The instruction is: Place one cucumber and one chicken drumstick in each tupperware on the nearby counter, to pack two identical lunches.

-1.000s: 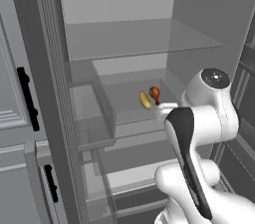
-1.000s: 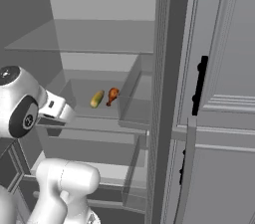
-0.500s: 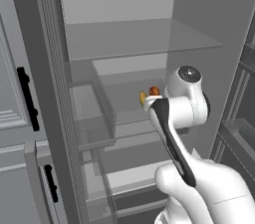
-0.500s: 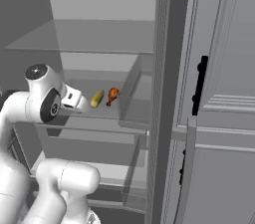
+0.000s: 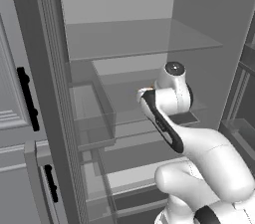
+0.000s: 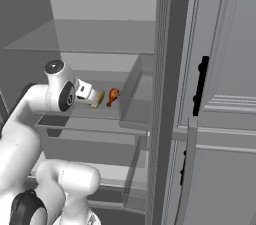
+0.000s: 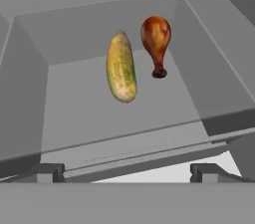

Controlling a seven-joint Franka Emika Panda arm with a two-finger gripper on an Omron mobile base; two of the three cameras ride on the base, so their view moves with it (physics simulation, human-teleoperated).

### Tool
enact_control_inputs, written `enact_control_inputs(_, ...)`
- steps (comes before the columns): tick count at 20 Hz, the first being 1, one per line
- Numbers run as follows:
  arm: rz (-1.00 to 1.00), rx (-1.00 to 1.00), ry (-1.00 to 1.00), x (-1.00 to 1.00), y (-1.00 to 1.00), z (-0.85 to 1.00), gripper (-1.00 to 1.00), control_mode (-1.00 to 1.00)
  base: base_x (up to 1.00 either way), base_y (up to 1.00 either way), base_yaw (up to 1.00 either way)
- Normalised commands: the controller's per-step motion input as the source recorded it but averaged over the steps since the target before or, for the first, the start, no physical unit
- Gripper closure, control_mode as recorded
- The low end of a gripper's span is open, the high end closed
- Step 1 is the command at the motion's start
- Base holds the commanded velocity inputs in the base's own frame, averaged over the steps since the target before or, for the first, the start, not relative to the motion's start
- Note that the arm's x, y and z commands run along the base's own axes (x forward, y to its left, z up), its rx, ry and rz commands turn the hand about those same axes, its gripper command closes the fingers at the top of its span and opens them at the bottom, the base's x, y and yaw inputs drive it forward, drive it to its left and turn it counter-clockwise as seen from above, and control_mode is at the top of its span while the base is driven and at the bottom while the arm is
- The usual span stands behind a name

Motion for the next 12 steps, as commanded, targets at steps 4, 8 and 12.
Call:
enact_control_inputs(4,0.00,-0.09,0.16,0.69,-0.02,-0.39,-1.00,-1.00,0.00,0.00,0.00)
enact_control_inputs(8,0.00,-0.03,0.07,0.54,-0.03,-0.45,-1.00,-1.00,0.00,0.00,0.00)
enact_control_inputs(12,0.00,0.03,0.00,0.46,0.00,-0.15,-1.00,-1.00,0.00,0.00,0.00)
